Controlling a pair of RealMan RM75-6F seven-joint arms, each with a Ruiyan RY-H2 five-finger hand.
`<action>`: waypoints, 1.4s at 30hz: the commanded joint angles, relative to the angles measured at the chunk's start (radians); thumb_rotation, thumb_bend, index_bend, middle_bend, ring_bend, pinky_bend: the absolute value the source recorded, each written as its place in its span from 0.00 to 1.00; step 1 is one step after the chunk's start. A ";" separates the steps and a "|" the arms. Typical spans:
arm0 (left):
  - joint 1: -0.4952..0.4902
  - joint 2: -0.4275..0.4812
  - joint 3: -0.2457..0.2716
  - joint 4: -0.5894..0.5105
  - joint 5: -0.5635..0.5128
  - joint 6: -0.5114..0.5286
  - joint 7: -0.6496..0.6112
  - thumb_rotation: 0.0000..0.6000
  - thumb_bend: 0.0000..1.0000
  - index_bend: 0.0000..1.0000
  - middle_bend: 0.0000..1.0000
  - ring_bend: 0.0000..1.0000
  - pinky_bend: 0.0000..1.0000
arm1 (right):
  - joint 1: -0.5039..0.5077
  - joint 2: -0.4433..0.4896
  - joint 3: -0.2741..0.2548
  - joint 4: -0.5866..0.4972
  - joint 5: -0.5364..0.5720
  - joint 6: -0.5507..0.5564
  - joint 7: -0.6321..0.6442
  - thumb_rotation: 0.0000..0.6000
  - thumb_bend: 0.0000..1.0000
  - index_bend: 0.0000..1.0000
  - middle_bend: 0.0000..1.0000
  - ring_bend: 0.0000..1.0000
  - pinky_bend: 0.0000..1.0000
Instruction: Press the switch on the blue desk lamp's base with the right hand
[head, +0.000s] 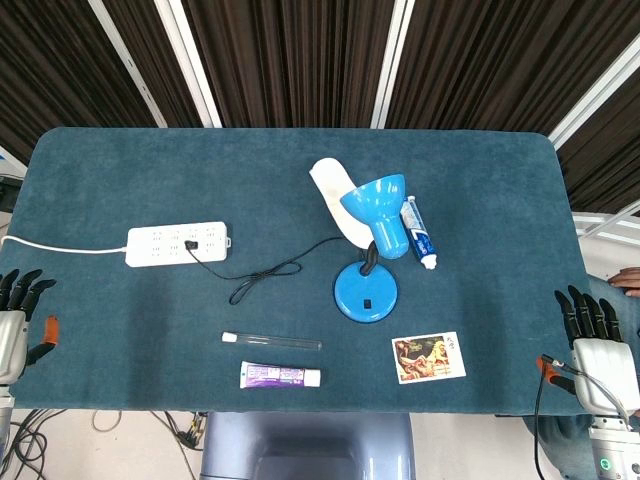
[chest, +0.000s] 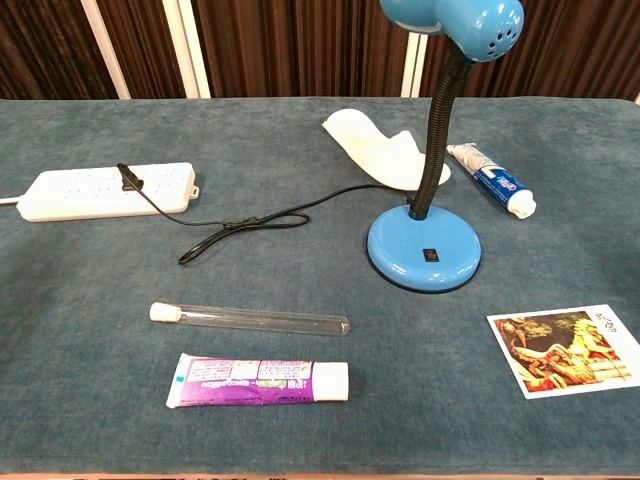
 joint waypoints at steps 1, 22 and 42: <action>-0.001 0.000 -0.001 -0.001 -0.003 -0.002 0.000 1.00 0.53 0.21 0.10 0.01 0.00 | 0.000 0.001 0.001 0.000 0.003 -0.001 0.001 1.00 0.25 0.00 0.02 0.01 0.00; 0.001 -0.001 0.001 -0.004 0.000 0.001 0.001 1.00 0.53 0.21 0.10 0.01 0.00 | -0.001 0.004 -0.002 -0.005 -0.005 0.001 0.010 1.00 0.25 0.00 0.02 0.01 0.00; 0.002 -0.004 -0.006 -0.008 -0.015 0.002 -0.003 1.00 0.53 0.21 0.10 0.01 0.00 | 0.152 0.029 -0.037 -0.111 -0.072 -0.265 0.013 1.00 0.25 0.00 0.24 0.45 0.33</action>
